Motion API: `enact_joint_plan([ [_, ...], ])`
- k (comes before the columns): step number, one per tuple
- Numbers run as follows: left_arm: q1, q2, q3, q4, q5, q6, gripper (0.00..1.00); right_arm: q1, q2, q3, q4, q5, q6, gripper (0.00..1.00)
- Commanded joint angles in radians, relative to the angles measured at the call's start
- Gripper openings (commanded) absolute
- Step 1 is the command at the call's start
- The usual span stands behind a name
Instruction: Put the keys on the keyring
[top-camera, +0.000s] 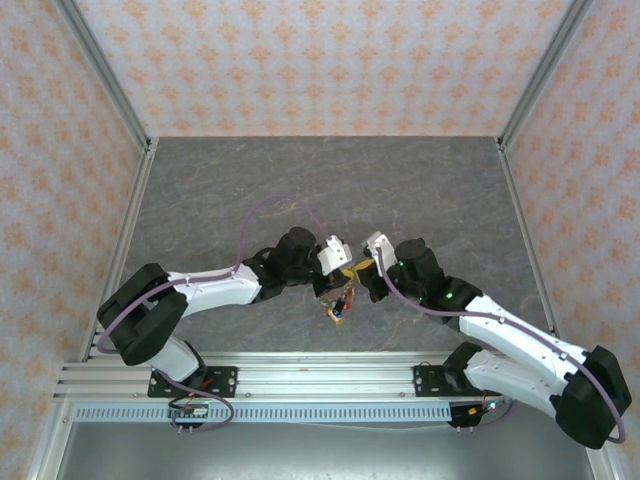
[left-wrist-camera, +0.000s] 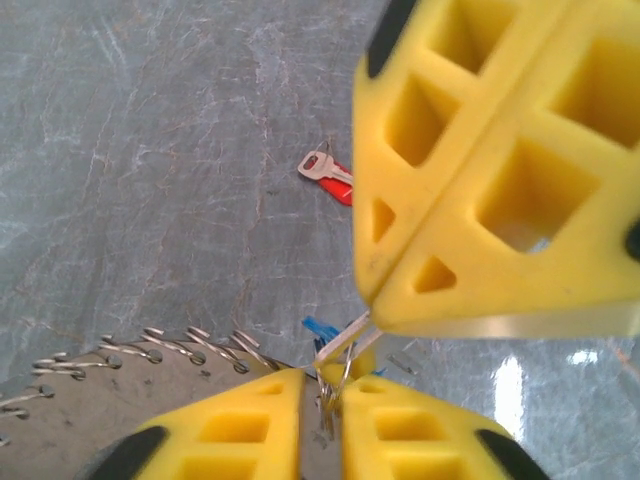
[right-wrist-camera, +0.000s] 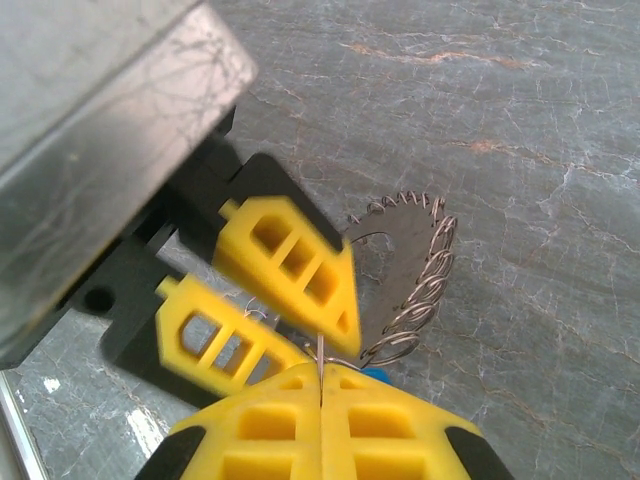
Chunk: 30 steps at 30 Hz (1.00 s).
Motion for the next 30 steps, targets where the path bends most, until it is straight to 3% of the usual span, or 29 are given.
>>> enact_joint_plan([
  [1,-0.009,0.006,0.012,-0.013,-0.013,0.016,0.27,0.0,-0.024,-0.002,0.037,0.008,0.007,0.0],
  [11,-0.01,0.036,0.049,-0.037,-0.011,0.028,0.22,0.0,-0.021,-0.009,0.056,0.008,0.016,0.0],
  [20,-0.009,0.03,0.041,-0.035,-0.015,0.029,0.0,-0.001,-0.026,-0.009,0.048,0.01,0.017,0.0],
  [30,-0.009,-0.018,0.019,-0.043,-0.016,0.045,0.0,-0.003,-0.048,-0.015,0.004,0.128,0.023,0.0],
])
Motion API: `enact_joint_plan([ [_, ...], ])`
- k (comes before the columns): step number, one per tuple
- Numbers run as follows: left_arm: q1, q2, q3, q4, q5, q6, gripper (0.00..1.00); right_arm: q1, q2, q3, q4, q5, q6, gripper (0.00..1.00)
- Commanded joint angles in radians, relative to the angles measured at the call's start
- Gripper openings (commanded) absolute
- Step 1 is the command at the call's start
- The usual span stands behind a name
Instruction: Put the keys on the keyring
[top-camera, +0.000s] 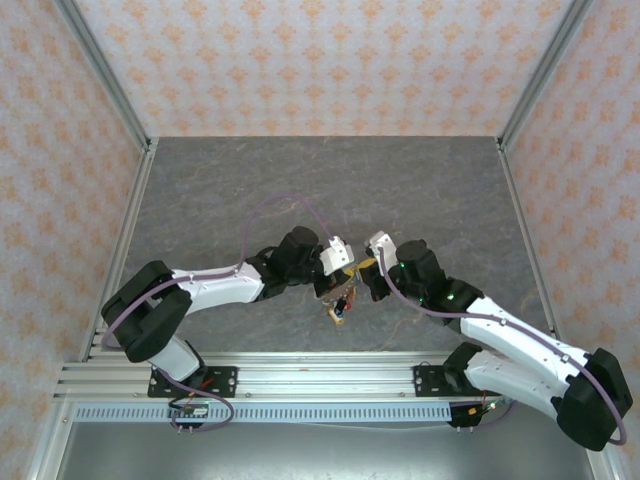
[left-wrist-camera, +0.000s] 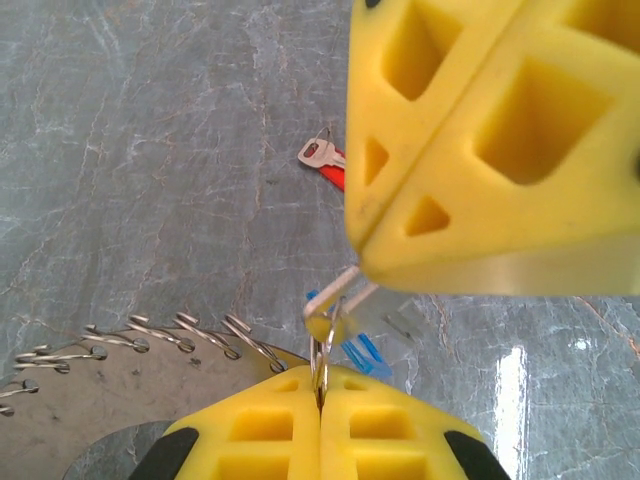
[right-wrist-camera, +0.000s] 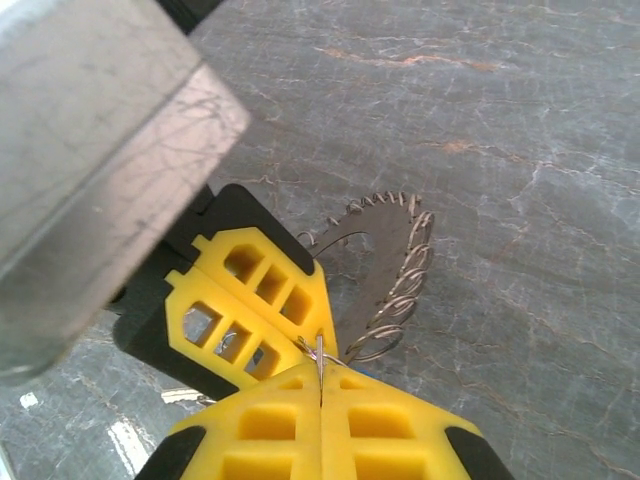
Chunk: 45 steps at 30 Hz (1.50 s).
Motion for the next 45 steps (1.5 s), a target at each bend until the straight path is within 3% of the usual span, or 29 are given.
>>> enact_joint_plan([
  [1,-0.009,-0.043,-0.003,-0.021,-0.011,0.02,0.0,-0.003,-0.032,-0.007,0.0,0.075,0.016,0.0],
  [13,-0.01,-0.076,-0.003,-0.032,-0.008,0.028,0.0,-0.008,-0.032,-0.048,-0.038,0.116,0.026,0.0],
  [16,-0.009,-0.087,0.005,-0.051,-0.004,0.039,0.0,-0.009,-0.034,-0.055,-0.033,0.098,0.028,0.06],
  [25,-0.01,-0.137,0.011,-0.098,-0.004,0.055,0.0,-0.009,-0.034,-0.008,-0.17,0.113,-0.048,0.11],
  [30,-0.009,-0.164,0.014,-0.132,-0.001,0.069,0.0,-0.009,-0.05,0.025,-0.181,0.13,-0.057,0.31],
  [34,-0.009,-0.19,0.016,-0.158,0.004,0.078,0.0,-0.009,-0.07,0.054,-0.148,0.045,-0.058,0.35],
  [40,-0.009,-0.229,0.019,-0.193,0.039,0.088,0.0,-0.009,-0.117,-0.011,0.049,-0.212,-0.234,0.25],
  [45,-0.009,-0.261,0.019,-0.218,0.056,0.096,0.0,-0.009,-0.08,0.013,0.036,-0.229,-0.401,0.21],
])
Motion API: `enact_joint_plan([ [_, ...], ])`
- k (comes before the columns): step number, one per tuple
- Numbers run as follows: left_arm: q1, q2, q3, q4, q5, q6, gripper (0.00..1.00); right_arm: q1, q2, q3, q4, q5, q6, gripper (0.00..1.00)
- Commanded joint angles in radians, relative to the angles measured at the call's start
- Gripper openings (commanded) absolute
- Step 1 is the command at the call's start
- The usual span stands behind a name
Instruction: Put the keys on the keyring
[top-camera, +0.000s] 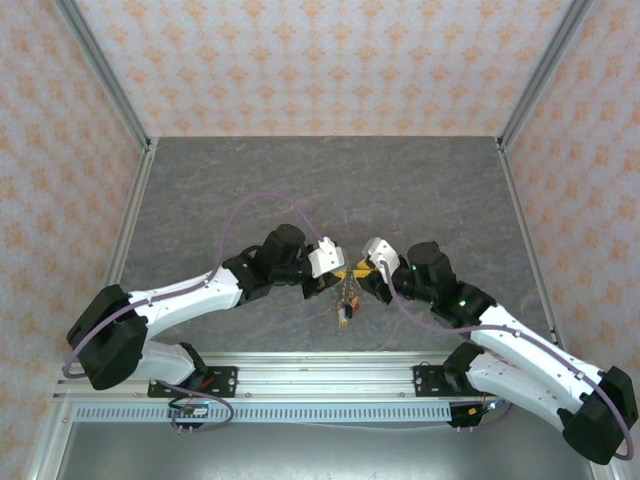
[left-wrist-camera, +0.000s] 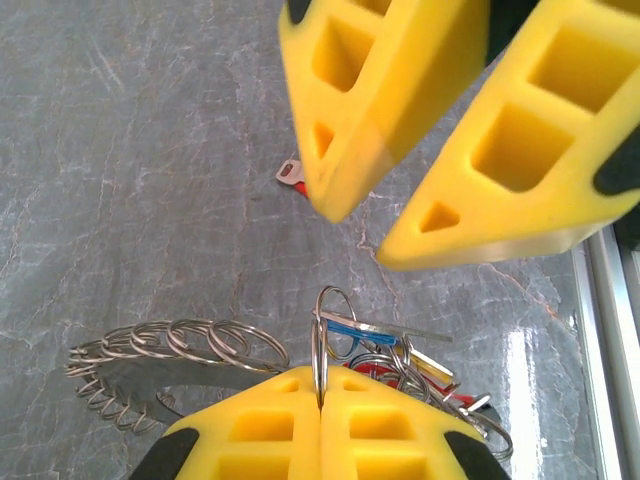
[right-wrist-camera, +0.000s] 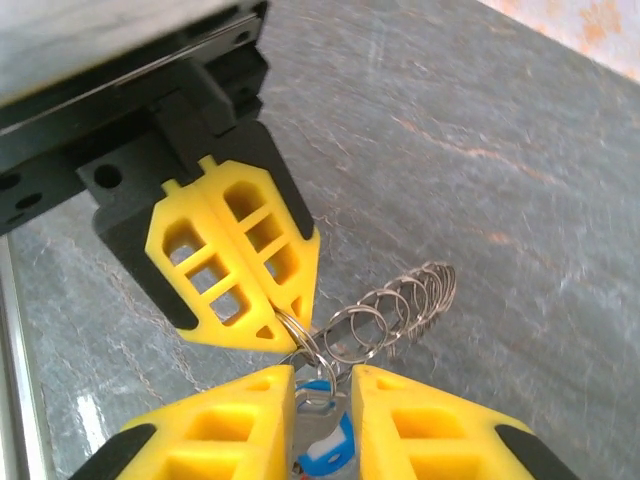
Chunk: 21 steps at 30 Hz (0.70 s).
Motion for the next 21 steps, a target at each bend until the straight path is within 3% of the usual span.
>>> enact_joint_plan([
  [1,-0.004,-0.045,0.02,-0.01,0.042,0.027,0.0,-0.002,0.025,0.02,0.037,-0.064,-0.138,0.22],
  [9,-0.005,-0.069,0.022,-0.028,0.055,0.033,0.0,-0.002,0.085,0.054,0.03,-0.182,-0.134,0.23],
  [15,-0.005,-0.076,0.021,-0.034,0.076,0.038,0.0,-0.003,0.094,0.053,-0.008,-0.112,-0.165,0.22],
  [21,-0.004,-0.075,0.03,-0.046,0.094,0.045,0.0,-0.009,0.118,0.067,-0.011,-0.132,-0.178,0.19],
])
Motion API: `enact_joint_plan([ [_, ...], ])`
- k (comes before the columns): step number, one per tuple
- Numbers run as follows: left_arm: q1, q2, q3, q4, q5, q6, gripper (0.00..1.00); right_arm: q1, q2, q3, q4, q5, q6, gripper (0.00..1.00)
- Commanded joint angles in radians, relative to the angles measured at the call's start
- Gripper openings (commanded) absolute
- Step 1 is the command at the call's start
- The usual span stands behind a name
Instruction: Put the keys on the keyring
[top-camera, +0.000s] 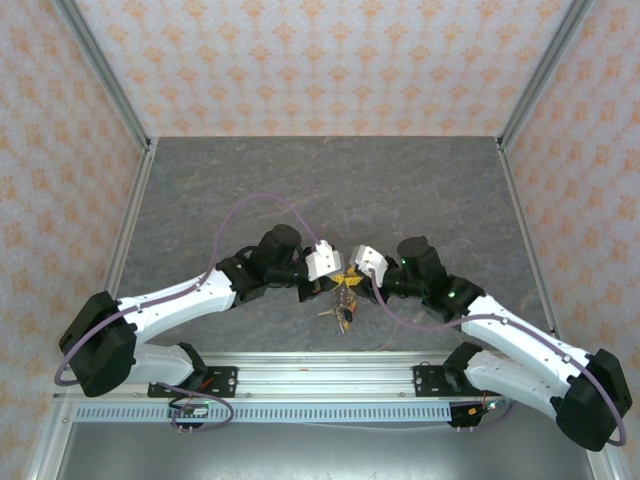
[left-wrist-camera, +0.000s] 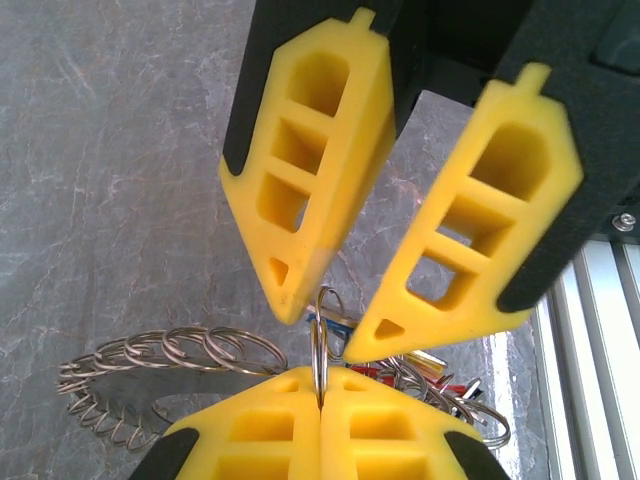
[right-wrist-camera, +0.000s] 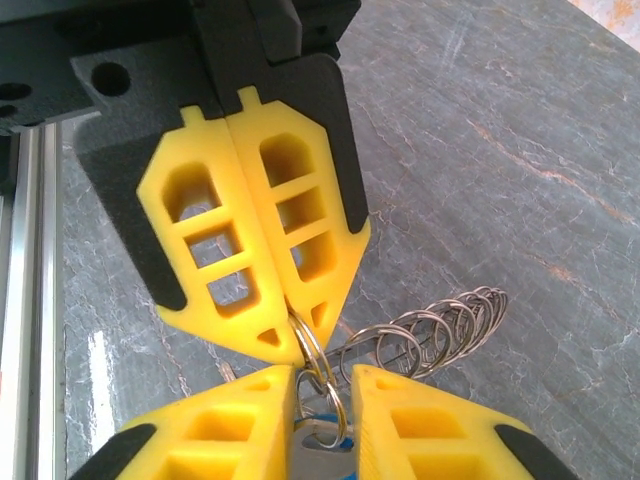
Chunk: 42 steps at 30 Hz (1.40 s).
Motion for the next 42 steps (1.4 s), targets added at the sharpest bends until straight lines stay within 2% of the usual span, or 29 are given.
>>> enact_joint_plan([
  [1,-0.004,-0.028,0.03,0.014,0.04,0.026,0.0,-0.007,0.015,0.043,-0.011,-0.022,-0.022,0.15],
  [6,-0.004,-0.027,0.022,0.027,-0.002,0.021,0.0,-0.008,0.024,0.06,-0.041,-0.032,-0.028,0.01],
  [12,-0.005,0.003,0.033,0.01,-0.023,0.029,0.18,-0.009,0.026,0.083,-0.055,-0.071,-0.03,0.0],
  [16,-0.005,0.041,0.078,-0.057,-0.001,0.059,0.21,-0.009,0.04,0.104,-0.079,-0.091,-0.049,0.0],
  [20,-0.005,0.065,0.113,-0.129,0.027,0.104,0.18,-0.008,0.038,0.109,-0.071,-0.094,-0.058,0.0],
  [24,-0.004,0.081,0.137,-0.188,0.032,0.137,0.01,-0.007,0.025,0.11,-0.049,-0.096,-0.051,0.0],
  [26,-0.005,0.07,0.131,-0.166,0.033,0.125,0.0,-0.008,0.014,0.099,-0.047,-0.086,-0.047,0.0],
  [35,0.003,0.003,0.057,0.03,0.061,0.013,0.0,-0.033,-0.027,-0.025,-0.025,-0.007,0.025,0.15],
  [42,0.006,-0.009,0.053,0.042,0.071,0.001,0.0,-0.04,-0.028,-0.048,-0.067,0.107,0.013,0.19],
])
